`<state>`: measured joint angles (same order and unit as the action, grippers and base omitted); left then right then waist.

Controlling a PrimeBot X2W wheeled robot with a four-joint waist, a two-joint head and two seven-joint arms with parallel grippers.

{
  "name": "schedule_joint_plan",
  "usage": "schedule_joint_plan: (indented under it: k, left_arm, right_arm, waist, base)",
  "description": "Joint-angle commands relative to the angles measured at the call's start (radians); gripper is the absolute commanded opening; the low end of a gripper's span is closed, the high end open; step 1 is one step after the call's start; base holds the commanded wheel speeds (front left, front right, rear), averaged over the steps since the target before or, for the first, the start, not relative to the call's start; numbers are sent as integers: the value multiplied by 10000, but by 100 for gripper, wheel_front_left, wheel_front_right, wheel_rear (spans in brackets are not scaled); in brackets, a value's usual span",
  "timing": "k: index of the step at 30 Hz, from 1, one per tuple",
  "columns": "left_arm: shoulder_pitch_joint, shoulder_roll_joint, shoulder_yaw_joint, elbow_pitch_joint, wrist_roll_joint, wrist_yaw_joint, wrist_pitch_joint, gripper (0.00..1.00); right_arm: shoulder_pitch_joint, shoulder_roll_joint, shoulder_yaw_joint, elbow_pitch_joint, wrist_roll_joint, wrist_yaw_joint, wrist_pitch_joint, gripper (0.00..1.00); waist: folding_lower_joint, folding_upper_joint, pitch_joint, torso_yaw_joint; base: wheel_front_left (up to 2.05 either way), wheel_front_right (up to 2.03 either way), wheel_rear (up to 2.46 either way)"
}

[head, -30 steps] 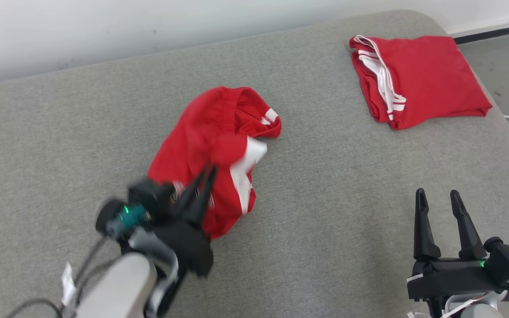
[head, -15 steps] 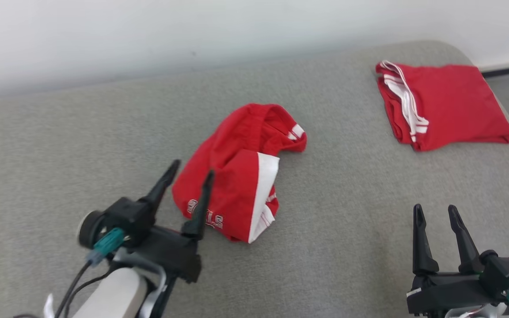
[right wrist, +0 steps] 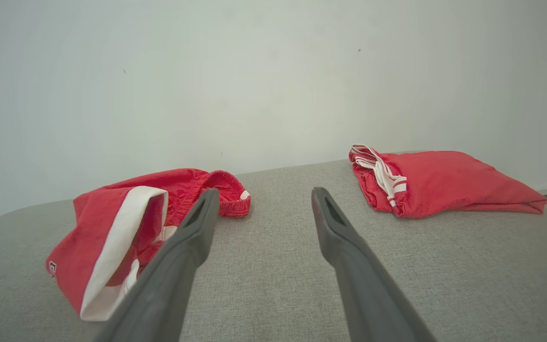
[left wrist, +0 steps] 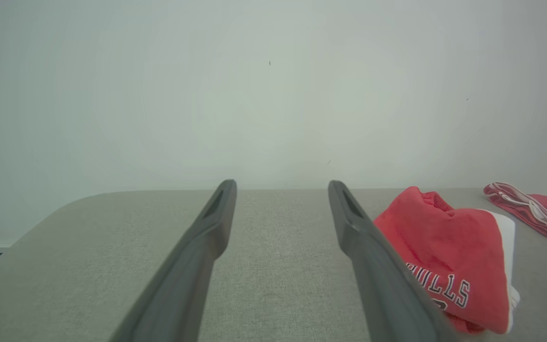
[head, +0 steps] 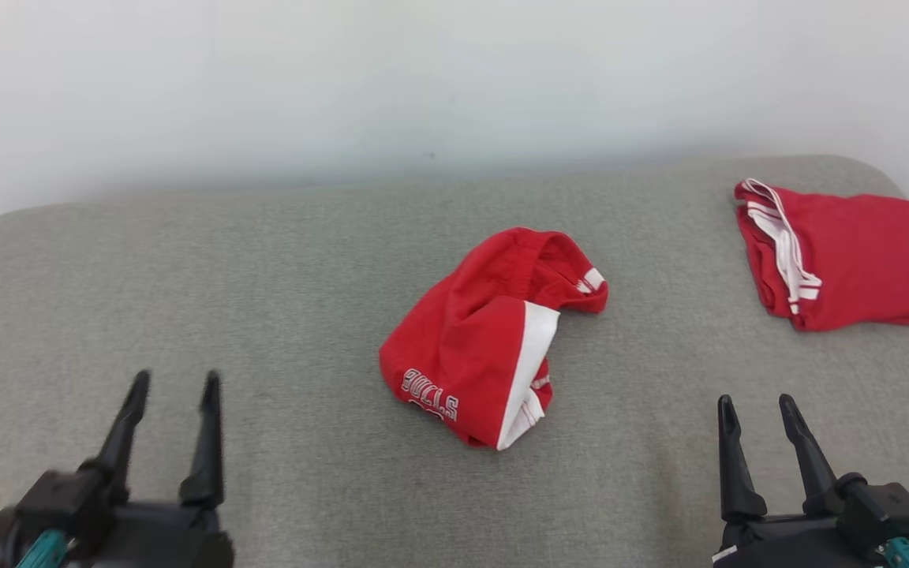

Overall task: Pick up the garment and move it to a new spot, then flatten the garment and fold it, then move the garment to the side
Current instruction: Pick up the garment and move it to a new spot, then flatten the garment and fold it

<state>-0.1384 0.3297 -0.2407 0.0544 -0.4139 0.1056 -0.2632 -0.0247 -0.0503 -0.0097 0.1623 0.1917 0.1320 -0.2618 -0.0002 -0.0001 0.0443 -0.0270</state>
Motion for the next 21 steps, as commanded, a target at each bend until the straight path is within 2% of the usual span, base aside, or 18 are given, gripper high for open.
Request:
schedule_joint_plan:
  k: [1, 9, 16, 21]
  left_arm:
    - [509, -101, 403, -203, 184, -47, -6, 100]
    - [1736, -811, 1822, -643, 799, -656, -7, 100]
    - [2106, -1626, 2526, -451, 1387, -1264, -8, 100]
    - [2110, -1944, 2840, -351, 1678, -1578, -8, 100]
  right_arm:
    - [125, -2, 61, -43, -23, -31, -40, 100]
    - [246, -1, 301, -111, -2, -31, -40, 100]
    - [381, -1, 414, -14, -13, -31, -39, 100]
    - [455, -1, 465, 4, -49, -31, -30, 100]
  waist:
    - [2, 1, -201, 259]
    - [2, 1, -153, 478]
    - [2, 1, -167, 567]
    - [2, 1, -178, 556]
  base:
    - [0, 0, 0]
    - [0, 0, 0]
    - [0, 0, 0]
    - [0, 0, 0]
